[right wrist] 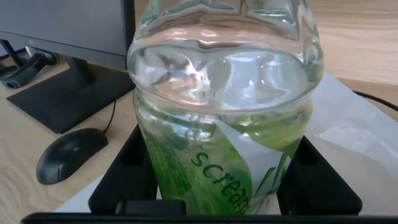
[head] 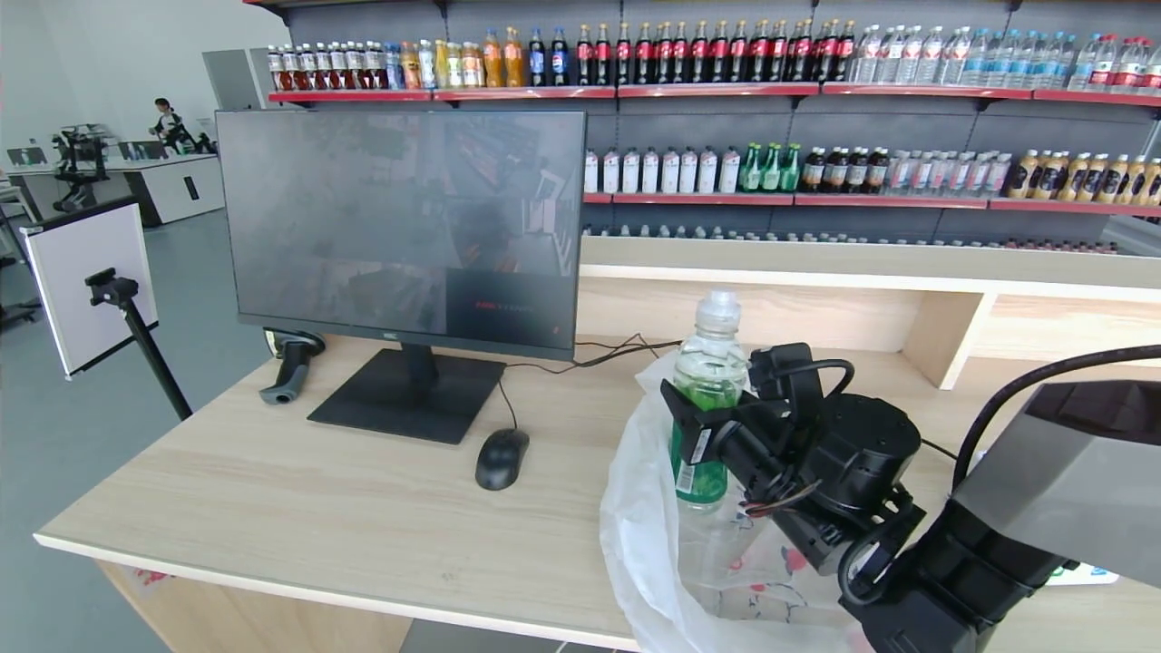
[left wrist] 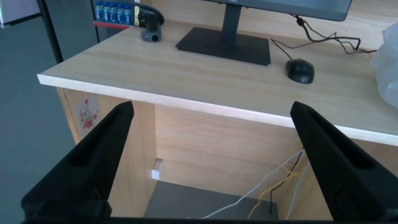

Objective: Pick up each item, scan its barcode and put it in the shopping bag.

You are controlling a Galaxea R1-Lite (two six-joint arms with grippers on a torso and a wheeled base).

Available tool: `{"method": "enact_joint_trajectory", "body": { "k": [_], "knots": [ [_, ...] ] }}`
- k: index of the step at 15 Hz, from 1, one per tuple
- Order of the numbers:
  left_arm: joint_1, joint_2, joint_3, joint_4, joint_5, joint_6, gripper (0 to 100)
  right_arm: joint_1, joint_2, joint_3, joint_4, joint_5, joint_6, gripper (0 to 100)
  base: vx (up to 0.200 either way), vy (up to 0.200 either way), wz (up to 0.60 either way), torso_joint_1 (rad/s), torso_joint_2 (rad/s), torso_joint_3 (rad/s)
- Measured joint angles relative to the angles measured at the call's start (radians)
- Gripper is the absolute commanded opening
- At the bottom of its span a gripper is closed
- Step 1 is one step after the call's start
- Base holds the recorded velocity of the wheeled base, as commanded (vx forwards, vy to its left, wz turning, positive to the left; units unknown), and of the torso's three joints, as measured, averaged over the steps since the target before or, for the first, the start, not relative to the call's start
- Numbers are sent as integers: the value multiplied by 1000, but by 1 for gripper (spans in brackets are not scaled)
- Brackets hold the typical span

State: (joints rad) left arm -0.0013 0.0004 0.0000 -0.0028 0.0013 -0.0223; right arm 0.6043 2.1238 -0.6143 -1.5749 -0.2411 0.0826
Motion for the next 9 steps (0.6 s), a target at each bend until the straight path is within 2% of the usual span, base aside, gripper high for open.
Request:
{"method": "enact_joint_trajectory", "body": {
  "k": [9],
  "knots": [
    [0, 0, 0, 0, 0, 0, 100, 4, 0, 56, 6, 1, -2, 0, 0, 0, 0, 0, 0, 0]
  ]
}}
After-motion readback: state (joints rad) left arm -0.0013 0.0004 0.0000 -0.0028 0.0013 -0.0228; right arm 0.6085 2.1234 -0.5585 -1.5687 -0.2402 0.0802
